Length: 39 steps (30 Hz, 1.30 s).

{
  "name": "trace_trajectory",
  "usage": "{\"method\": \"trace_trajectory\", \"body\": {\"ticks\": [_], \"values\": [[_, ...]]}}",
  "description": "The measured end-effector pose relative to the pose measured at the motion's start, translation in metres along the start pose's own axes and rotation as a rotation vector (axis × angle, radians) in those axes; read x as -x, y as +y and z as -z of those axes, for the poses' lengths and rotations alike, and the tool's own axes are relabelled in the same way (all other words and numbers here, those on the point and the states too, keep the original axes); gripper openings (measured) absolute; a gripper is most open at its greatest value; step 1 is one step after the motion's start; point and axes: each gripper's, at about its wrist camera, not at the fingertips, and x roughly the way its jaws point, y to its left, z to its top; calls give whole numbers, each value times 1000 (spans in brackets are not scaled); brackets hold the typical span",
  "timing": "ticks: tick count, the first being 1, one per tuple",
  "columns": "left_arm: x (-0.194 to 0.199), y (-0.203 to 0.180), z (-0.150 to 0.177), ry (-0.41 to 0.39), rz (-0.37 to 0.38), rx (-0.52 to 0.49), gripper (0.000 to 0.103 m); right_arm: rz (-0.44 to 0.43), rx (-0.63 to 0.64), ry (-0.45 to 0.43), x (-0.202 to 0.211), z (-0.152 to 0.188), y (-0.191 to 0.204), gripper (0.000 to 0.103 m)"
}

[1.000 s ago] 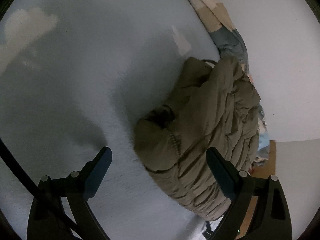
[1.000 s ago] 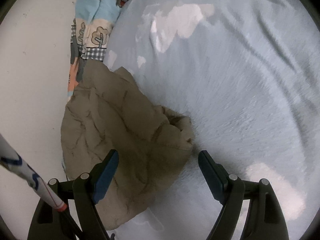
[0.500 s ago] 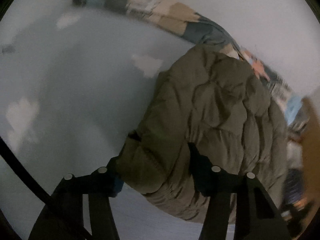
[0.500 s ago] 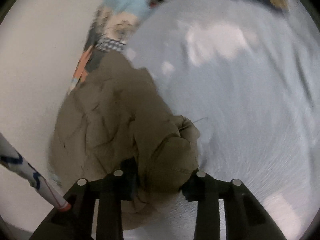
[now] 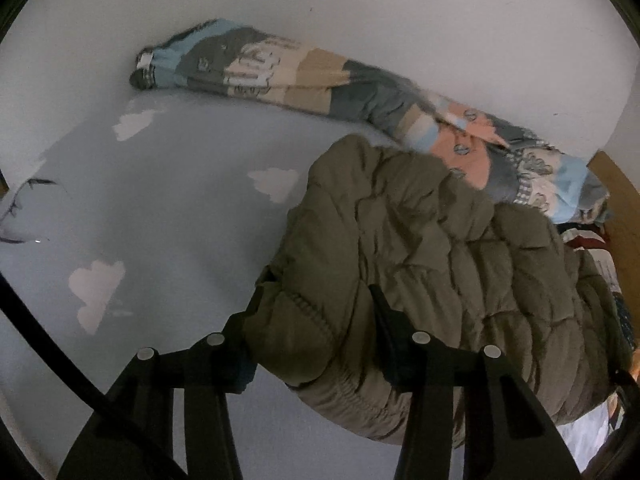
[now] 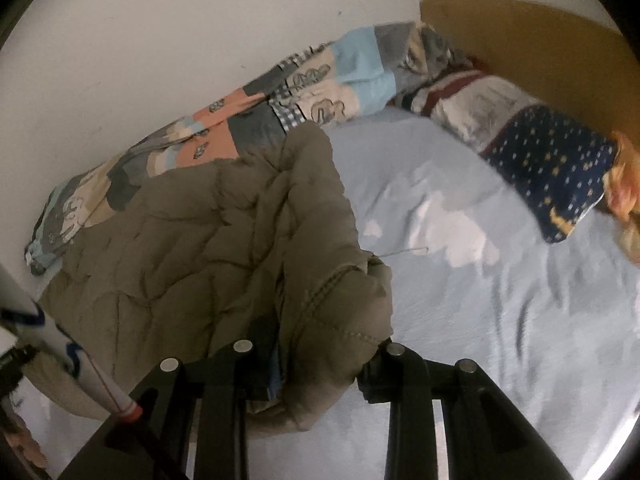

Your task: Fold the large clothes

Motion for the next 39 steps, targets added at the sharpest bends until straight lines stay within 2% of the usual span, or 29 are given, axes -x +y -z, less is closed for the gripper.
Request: {"method": "trace_trajectory", "body": {"ticks": [5, 9, 11, 13, 15, 17, 18, 20, 22, 24, 25, 28, 30, 31, 33, 35, 39], "values": [[34, 9, 12, -10, 26, 20, 47, -43, -27, -5, 35, 0, -8, 30], [47, 23, 39, 45, 29, 60, 48, -82, -92, 23, 56, 15, -26, 30], [46, 30, 51, 82, 3, 78, 53, -81, -127, 59, 58, 28, -35, 31], [43, 43, 58, 102, -89, 102, 54, -82, -178, 103, 54, 39, -45, 32], [45, 64, 56, 90, -161, 167, 56, -101, -288, 182, 41, 52, -65, 37], [49, 91, 52, 71, -188, 280, 56, -127, -421, 269, 25, 64, -85, 49], [50, 100, 51, 65, -196, 316, 56, -136, -514, 314, 17, 72, -98, 59], [53, 119, 51, 48, -210, 391, 56, -170, -778, 361, 11, 95, -134, 64], [55, 126, 50, 33, -207, 420, 56, -183, -907, 361, 14, 104, -152, 67], [55, 117, 48, 19, -202, 390, 56, -131, -937, 317, 25, 103, -160, 69], [55, 108, 46, 12, -194, 364, 56, -81, -938, 277, 34, 100, -163, 74], [54, 68, 42, -19, -152, 230, 56, -7, -990, 146, 62, 95, -174, 76], [53, 30, 40, -44, -127, 105, 57, -48, -910, 62, 71, 78, -164, 76], [53, 13, 41, -54, -115, 48, 57, -81, -844, 57, 69, 67, -160, 76], [51, -27, 47, -66, -77, -73, 57, -161, -631, 58, 64, 44, -125, 76], [46, -63, 57, -60, -39, -186, 59, -179, -441, 56, 62, 34, -85, 74], [27, -113, 78, -47, -15, -351, 60, -279, -156, 95, 45, 39, 6, 53]]}}
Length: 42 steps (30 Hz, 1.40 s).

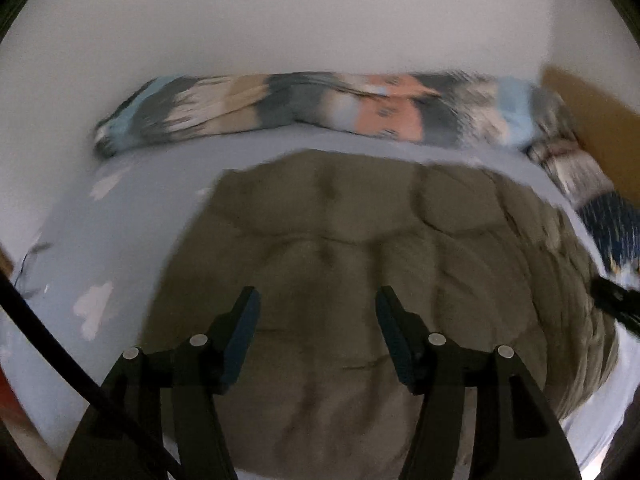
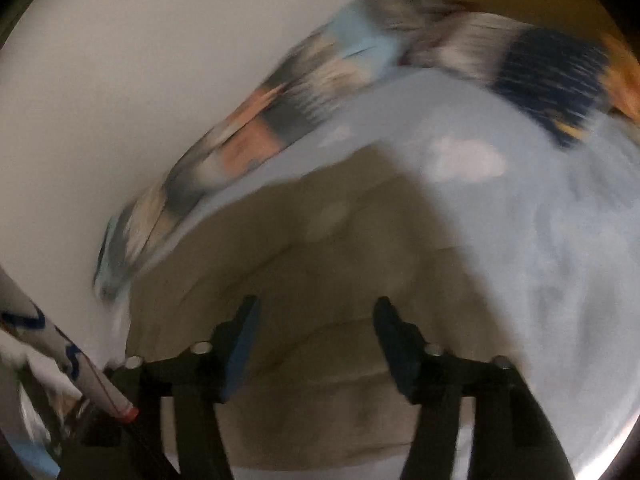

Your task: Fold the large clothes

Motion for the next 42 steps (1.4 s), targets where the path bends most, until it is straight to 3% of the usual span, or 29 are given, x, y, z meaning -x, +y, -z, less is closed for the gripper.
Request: {"method": "trace_trajectory", "body": {"ticks": [1, 2, 5, 8, 13, 17, 21, 24, 28, 30, 33, 37, 42], "values": [[-7, -8, 2, 15, 2, -23, 60, -5, 39, 11, -7, 4, 12, 43], [-16, -15, 5, 42, 5, -41, 60, 1, 86, 21, -16, 9, 25, 41], [-41, -20, 12, 107, -6, -49, 64, 5, 166, 33, -38, 16, 48, 40], [-48, -22, 14, 116, -21, -61, 70, 47, 216, 79, -65, 20, 50, 40], [-47, -25, 14, 109, -33, -73, 70, 118, 292, 148, -103, 22, 48, 40], [-32, -20, 0, 14, -20, -60, 70, 124, 283, 125, -97, 20, 48, 40], [-35, -4, -19, -17, -30, 10, 70, 77, 255, -71, -64, 1, 53, 40], [-53, 5, -24, 2, -74, 36, 70, 82, 255, -144, -63, -13, 54, 40], [-83, 8, -22, 75, -98, 27, 71, 111, 233, -92, -98, -19, 52, 40], [-89, 6, -22, 82, -113, 7, 74, 138, 231, 0, -124, -18, 49, 40], [-91, 4, -23, 87, -129, -4, 74, 176, 238, 51, -144, -17, 46, 41], [-83, 3, -26, 83, -119, 17, 74, 210, 254, 62, -146, -18, 50, 42], [-60, 0, -28, 54, -85, 38, 74, 162, 167, 37, -119, -25, 41, 42]]}}
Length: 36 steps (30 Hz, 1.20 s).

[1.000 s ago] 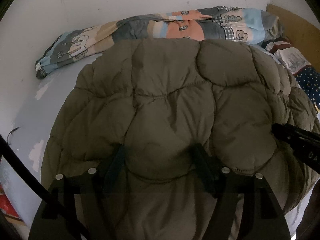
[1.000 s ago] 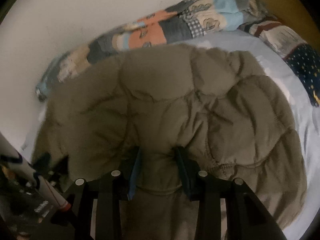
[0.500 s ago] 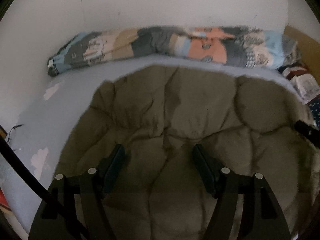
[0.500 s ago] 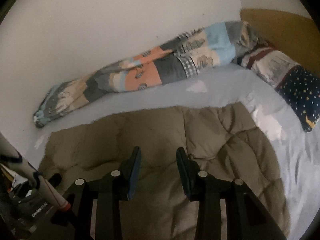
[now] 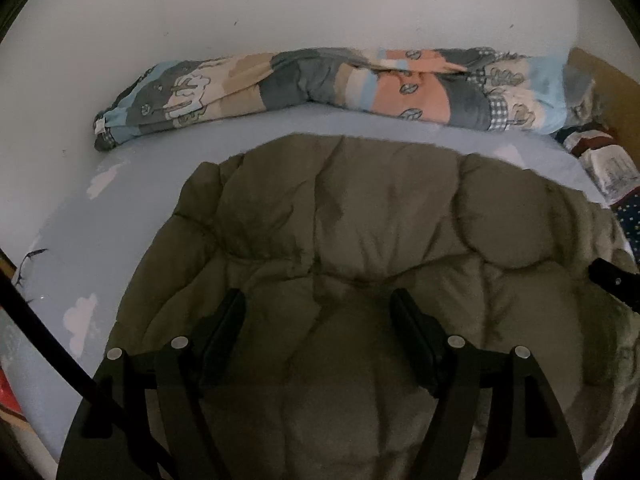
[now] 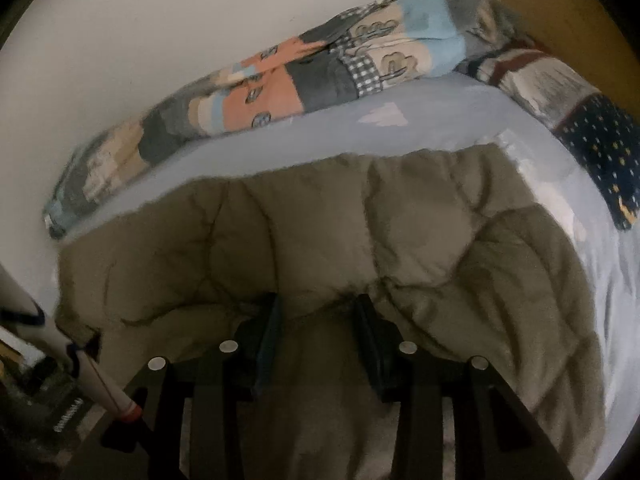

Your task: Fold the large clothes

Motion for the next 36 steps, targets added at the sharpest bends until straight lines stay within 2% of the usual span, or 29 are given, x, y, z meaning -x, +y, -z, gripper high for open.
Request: {"method": "trace_trajectory", "body": {"ticks": [5, 9, 12, 14, 16, 20, 21, 22, 24, 26, 27, 28, 29, 31, 33, 36], "values": [[31, -5, 9, -63, -25, -27, 74, 79, -18, -25, 38, 8, -15, 42], [64, 3, 15, -116, -39, -13, 74, 105, -93, -22, 64, 18, -40, 43], [94, 13, 21, -171, -34, 16, 74, 93, -149, -42, 93, 29, -55, 43], [109, 17, 28, -201, -47, 24, 74, 80, -136, -68, 113, 39, -56, 43], [119, 20, 39, -204, -45, 32, 74, 62, -113, -95, 134, 50, -49, 43], [131, 23, 56, -202, -76, 12, 74, -30, -88, -128, 169, 66, -28, 45], [134, 24, 60, -209, -93, 4, 74, -52, -69, -165, 179, 71, -23, 49], [136, 26, 62, -210, -103, 3, 74, -52, -51, -189, 183, 74, -20, 56], [138, 32, 63, -198, -111, 22, 74, -25, 6, -256, 186, 91, -14, 57], [137, 36, 63, -190, -121, 42, 74, -30, 47, -263, 176, 101, -13, 57], [135, 36, 63, -182, -132, 43, 74, -7, 77, -265, 168, 105, -11, 57], [133, 35, 63, -171, -141, 37, 74, 35, 77, -227, 160, 104, -10, 56], [133, 34, 63, -162, -150, 29, 74, 16, 48, -192, 153, 100, -12, 55], [132, 33, 63, -156, -165, 18, 74, -99, -21, -213, 156, 96, -17, 55], [133, 33, 63, -144, -173, 14, 74, -105, -4, -219, 156, 95, -12, 55], [139, 37, 60, -134, -191, 20, 74, -132, 5, -168, 146, 97, -5, 55]]}}
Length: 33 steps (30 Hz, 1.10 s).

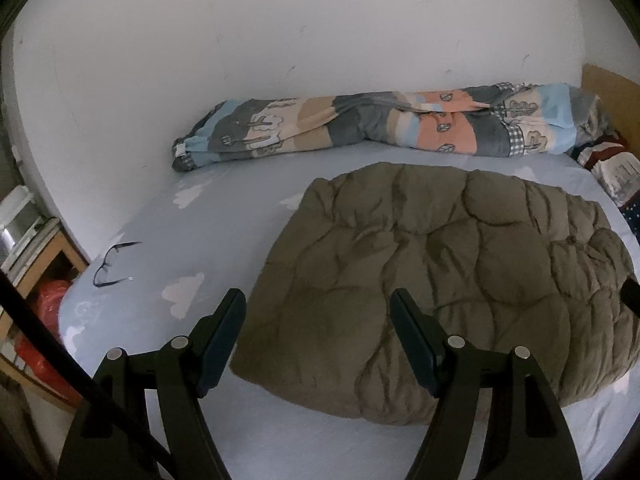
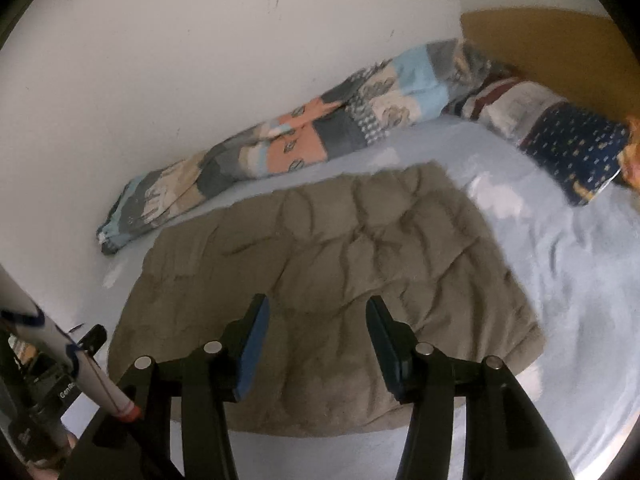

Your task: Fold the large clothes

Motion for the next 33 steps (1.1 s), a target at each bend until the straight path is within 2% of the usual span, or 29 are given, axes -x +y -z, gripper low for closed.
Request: {"method": "trace_trajectory", "body": {"ticks": [3, 8, 14, 16, 19, 21, 26, 30, 33], "values": [[3, 5, 5, -13, -23, 1, 74, -5, -14, 4, -3, 0, 3, 55], [-17, 2, 15, 0, -45, -44, 74, -15, -48, 24, -17, 3, 14, 55], [-51, -2, 20, 66, 11, -7, 74, 13, -6, 61, -36, 4, 35, 55], [-58, -9, 26, 81, 27, -30, 74, 16, -15, 47, -38, 3, 35, 55], [-66, -19, 34, 100, 27, -67, 74, 72, -15, 39, -45, 8, 33, 55], [-71, -22, 34, 122, 63, -54, 74, 104, -16, 70, -58, 15, 31, 55], [-83, -42, 41, 144, 27, -146, 74, 152, 1, 123, -80, 25, 27, 56], [-90, -44, 44, 160, 27, -142, 74, 191, 39, 179, -99, 32, 27, 57], [-86, -44, 43, 139, 21, -137, 74, 217, 96, 192, -105, 37, 31, 57]]}}
